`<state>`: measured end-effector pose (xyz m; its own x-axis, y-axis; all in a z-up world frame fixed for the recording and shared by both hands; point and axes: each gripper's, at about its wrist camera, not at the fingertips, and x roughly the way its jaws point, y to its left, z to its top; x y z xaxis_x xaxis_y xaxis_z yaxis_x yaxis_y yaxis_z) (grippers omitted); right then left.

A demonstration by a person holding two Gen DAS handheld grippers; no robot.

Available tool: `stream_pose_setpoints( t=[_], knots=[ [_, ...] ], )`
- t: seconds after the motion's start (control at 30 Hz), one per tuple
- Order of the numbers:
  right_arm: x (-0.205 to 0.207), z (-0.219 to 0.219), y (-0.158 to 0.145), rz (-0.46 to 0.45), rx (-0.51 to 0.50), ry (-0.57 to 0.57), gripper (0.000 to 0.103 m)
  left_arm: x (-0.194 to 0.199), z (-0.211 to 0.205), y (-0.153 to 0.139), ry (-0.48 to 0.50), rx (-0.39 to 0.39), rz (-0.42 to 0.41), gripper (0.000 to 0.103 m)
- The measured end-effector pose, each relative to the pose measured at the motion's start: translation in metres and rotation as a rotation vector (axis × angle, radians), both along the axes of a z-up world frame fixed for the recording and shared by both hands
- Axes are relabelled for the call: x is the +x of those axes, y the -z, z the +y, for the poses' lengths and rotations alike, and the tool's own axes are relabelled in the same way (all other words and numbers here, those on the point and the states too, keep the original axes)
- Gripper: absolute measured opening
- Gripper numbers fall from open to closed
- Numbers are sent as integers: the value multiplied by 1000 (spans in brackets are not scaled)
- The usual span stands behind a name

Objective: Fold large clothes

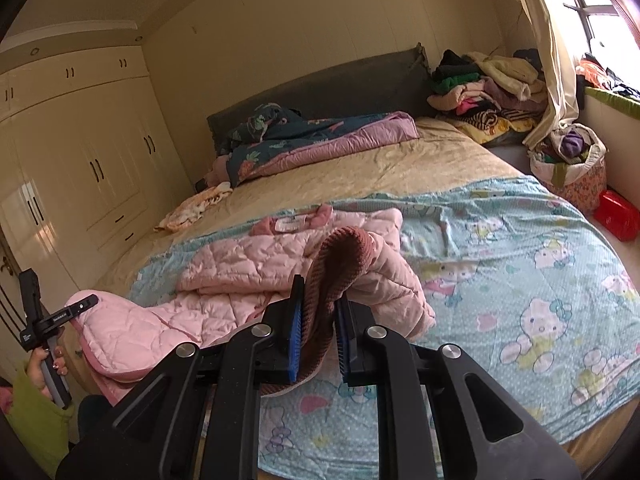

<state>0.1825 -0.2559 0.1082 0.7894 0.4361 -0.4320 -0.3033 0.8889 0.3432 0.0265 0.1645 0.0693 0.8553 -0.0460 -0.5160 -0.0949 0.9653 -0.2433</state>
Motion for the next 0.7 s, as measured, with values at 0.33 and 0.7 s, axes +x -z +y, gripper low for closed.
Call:
stream_pose_setpoints(
  t=[0.33, 0.7],
  knots=[
    [12, -3, -15, -26, 17, 19, 13, 11, -2, -14, -28, 42, -42, 10],
    [21, -4, -30, -39, 40, 36, 13, 25, 1, -34, -20, 22, -70, 10]
  ],
)
